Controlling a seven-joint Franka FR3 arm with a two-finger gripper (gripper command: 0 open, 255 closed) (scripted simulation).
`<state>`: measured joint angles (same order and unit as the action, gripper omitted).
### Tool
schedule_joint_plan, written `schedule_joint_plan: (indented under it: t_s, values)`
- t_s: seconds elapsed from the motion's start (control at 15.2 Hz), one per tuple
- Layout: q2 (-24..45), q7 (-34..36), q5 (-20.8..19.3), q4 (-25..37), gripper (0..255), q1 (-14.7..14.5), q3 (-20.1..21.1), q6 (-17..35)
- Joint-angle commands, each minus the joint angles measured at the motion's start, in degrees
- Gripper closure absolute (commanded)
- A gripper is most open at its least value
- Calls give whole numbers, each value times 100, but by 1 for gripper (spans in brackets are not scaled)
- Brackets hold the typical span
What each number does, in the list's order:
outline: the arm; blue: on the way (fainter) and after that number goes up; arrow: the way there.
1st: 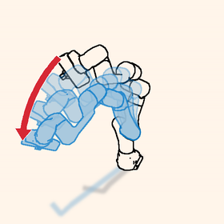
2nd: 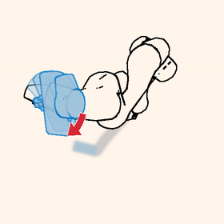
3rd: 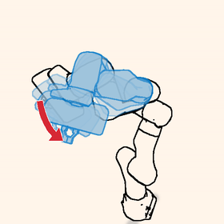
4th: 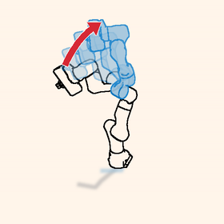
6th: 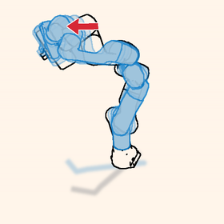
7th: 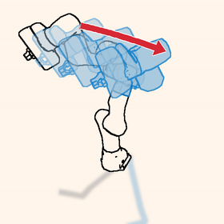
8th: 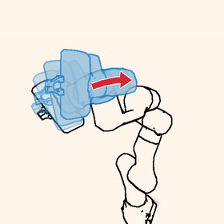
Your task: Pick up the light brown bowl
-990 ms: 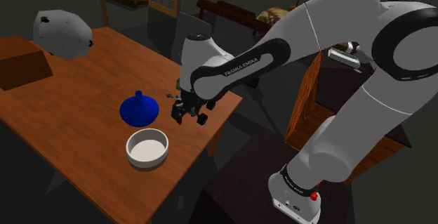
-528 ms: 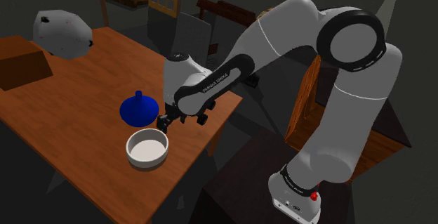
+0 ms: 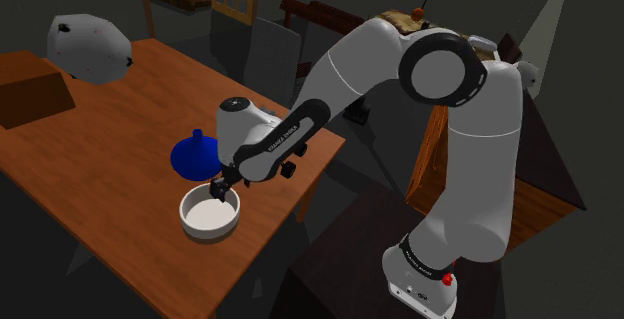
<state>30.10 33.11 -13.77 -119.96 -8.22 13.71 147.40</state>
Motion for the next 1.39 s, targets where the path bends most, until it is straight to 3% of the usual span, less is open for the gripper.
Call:
schedule_joint_plan:
  t_s: [0.0, 0.26, 0.33, 0.92, 1.32]
  values:
    - [131, 30, -53, 21, 0, -26, -48, 112]
    - [310, 75, -117, 66, 0, -72, -108, 245]
    - [307, 75, -118, 56, 255, -71, -109, 252]
    - [310, 75, -117, 67, 255, -72, -108, 245]
    - [-102, -33, 36, -27, 255, 33, 31, -70]
